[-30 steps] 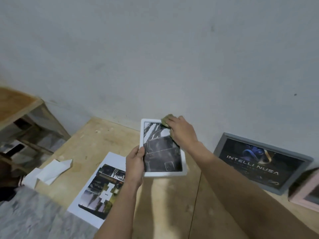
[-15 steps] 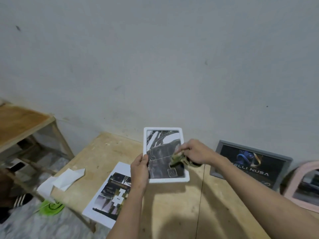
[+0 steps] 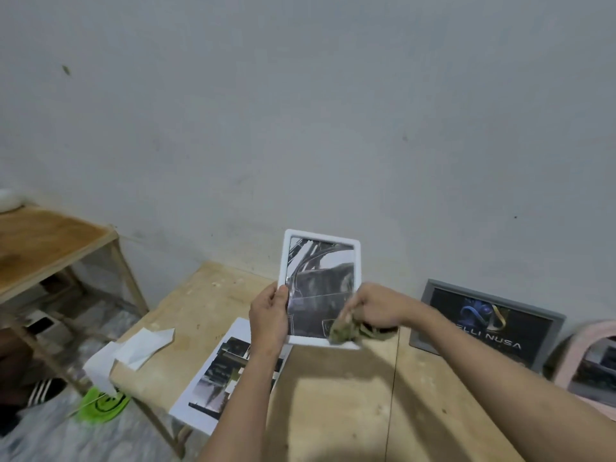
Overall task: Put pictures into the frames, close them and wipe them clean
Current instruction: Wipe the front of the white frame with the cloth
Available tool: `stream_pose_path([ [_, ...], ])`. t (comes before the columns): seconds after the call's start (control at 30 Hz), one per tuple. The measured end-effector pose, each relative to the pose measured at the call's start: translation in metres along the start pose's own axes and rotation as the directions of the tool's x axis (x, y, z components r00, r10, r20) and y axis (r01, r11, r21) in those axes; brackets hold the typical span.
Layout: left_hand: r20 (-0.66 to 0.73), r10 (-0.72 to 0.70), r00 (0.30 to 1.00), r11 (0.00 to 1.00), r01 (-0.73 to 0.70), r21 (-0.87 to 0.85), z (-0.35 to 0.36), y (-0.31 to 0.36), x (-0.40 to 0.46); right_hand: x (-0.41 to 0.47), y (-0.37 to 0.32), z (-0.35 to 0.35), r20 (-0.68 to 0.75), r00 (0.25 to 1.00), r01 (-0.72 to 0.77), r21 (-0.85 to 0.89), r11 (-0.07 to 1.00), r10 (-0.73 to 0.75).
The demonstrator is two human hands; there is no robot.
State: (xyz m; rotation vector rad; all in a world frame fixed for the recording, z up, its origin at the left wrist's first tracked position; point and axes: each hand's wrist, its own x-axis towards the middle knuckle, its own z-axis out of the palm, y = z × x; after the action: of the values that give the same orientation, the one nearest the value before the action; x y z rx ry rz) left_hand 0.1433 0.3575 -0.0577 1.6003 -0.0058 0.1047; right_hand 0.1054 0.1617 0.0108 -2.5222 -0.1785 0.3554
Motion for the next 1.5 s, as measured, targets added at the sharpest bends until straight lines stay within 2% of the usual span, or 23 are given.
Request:
stream_pose_path([
  [0.07, 0.01, 0.034, 0.999, 0.999, -0.034, 0.013, 0.005, 0.005, -0.001, 0.013, -0.007, -0.028, -0.323, 0.946, -0.009, 0.039, 0.999, 0.021],
  [0.1, 0.01, 0.041, 0.999, 0.999, -0.041, 0.009, 0.008, 0.008, 0.0, 0.022, -0.009, -0.039, -0.47, 0.883, -0.029, -0.041, 0.999, 0.007],
  [0.13, 0.003, 0.041, 0.999, 0.999, -0.041, -0.009, 0.01, 0.012, 0.0, 0.028, -0.011, -0.046, -0.542, 0.84, -0.061, -0.152, 0.986, -0.032],
  [0.23, -0.024, 0.032, 0.999, 0.999, -0.033, -0.043, 0.012, 0.02, 0.0, 0.038, -0.005, -0.036, -0.453, 0.888, -0.148, -0.44, 0.885, -0.076],
  [0.33, -0.041, 0.003, 0.999, 1.0, -0.004, -0.014, 0.007, 0.011, 0.001, 0.025, 0.004, 0.002, -0.318, 0.948, -0.146, -0.516, 0.844, -0.031],
  [0.4, -0.064, -0.009, 0.998, 1.0, 0.008, -0.022, 0.003, 0.002, -0.003, 0.008, 0.005, 0.025, -0.172, 0.984, -0.049, -0.481, 0.876, -0.04],
  [0.5, -0.025, -0.009, 1.0, 0.999, 0.01, 0.045, 0.004, -0.007, -0.009, -0.008, 0.006, 0.023, 0.045, 0.999, 0.007, -0.292, 0.956, 0.006],
  [0.53, -0.014, -0.008, 1.0, 0.999, 0.008, 0.052, 0.005, -0.006, -0.011, -0.008, 0.005, 0.012, 0.003, 1.0, -0.007, -0.2, 0.98, 0.007],
  [0.6, 0.011, -0.01, 1.0, 1.0, 0.01, 0.023, 0.006, -0.004, -0.01, -0.002, 0.002, -0.016, -0.303, 0.953, -0.009, 0.014, 1.0, 0.013],
  [0.67, 0.074, -0.007, 0.997, 1.0, 0.009, -0.015, 0.011, 0.007, -0.013, 0.012, 0.0, -0.041, -0.624, 0.78, 0.071, -0.003, 0.998, -0.057],
  [0.7, 0.101, 0.001, 0.995, 0.999, 0.002, -0.034, 0.015, 0.014, -0.015, 0.02, -0.003, -0.047, -0.673, 0.726, 0.092, -0.11, 0.99, -0.142],
  [0.77, 0.083, -0.005, 0.997, 0.996, 0.013, -0.09, 0.022, 0.025, -0.018, 0.031, -0.011, -0.041, -0.613, 0.734, 0.129, -0.297, 0.946, -0.292],
  [0.87, -0.007, -0.024, 1.0, 0.976, 0.022, -0.215, 0.018, 0.031, -0.012, 0.023, -0.015, 0.003, -0.438, 0.803, 0.285, -0.312, 0.906, -0.403],
  [0.93, -0.069, -0.043, 0.997, 0.972, 0.026, -0.235, 0.008, 0.029, -0.007, 0.008, -0.016, 0.03, -0.335, 0.844, 0.376, -0.188, 0.908, -0.419],
  [1.03, -0.106, -0.049, 0.993, 0.985, 0.03, -0.172, -0.003, 0.025, -0.009, -0.006, -0.016, 0.031, -0.145, 0.967, 0.236, 0.193, 0.952, -0.21],
  [1.07, -0.081, -0.046, 0.996, 0.988, 0.034, -0.151, -0.004, 0.021, -0.009, -0.002, -0.018, 0.022, -0.16, 0.972, 0.209, 0.275, 0.939, -0.169],
  [1.1, -0.051, -0.055, 0.997, 0.988, 0.047, -0.146, -0.004, 0.018, -0.008, 0.003, -0.021, 0.011, -0.262, 0.956, 0.218, 0.325, 0.92, -0.134],
  [1.13, -0.017, -0.068, 0.998, 0.986, 0.064, -0.152, -0.003, 0.018, -0.009, 0.01, -0.024, -0.002, -0.423, 0.902, 0.245, 0.341, 0.908, -0.085],
  [1.2, 0.044, -0.087, 0.995, 0.981, 0.093, -0.17, 0.004, 0.021, -0.011, 0.026, -0.033, -0.028, -0.698, 0.712, 0.266, 0.16, 0.951, -0.081],
  [1.23, 0.06, -0.077, 0.995, 0.98, 0.086, -0.18, 0.009, 0.026, -0.013, 0.035, -0.038, -0.035, -0.732, 0.664, 0.244, 0.015, 0.97, -0.156],
  [1.33, -0.014, -0.012, 1.0, 0.959, 0.007, -0.283, 0.019, 0.045, -0.014, 0.05, -0.052, -0.023, -0.593, 0.669, 0.321, -0.314, 0.894, -0.448],
  [1.4, -0.082, -0.007, 0.997, 0.924, -0.025, -0.381, 0.015, 0.056, 0.0, 0.045, -0.058, -0.003, -0.511, 0.679, 0.433, -0.301, 0.85, -0.527],
  [1.5, -0.108, -0.063, 0.992, 0.899, 0.009, -0.438, 0.008, 0.061, 0.013, 0.033, -0.057, 0.015, -0.483, 0.726, 0.494, -0.129, 0.86, -0.489],
])
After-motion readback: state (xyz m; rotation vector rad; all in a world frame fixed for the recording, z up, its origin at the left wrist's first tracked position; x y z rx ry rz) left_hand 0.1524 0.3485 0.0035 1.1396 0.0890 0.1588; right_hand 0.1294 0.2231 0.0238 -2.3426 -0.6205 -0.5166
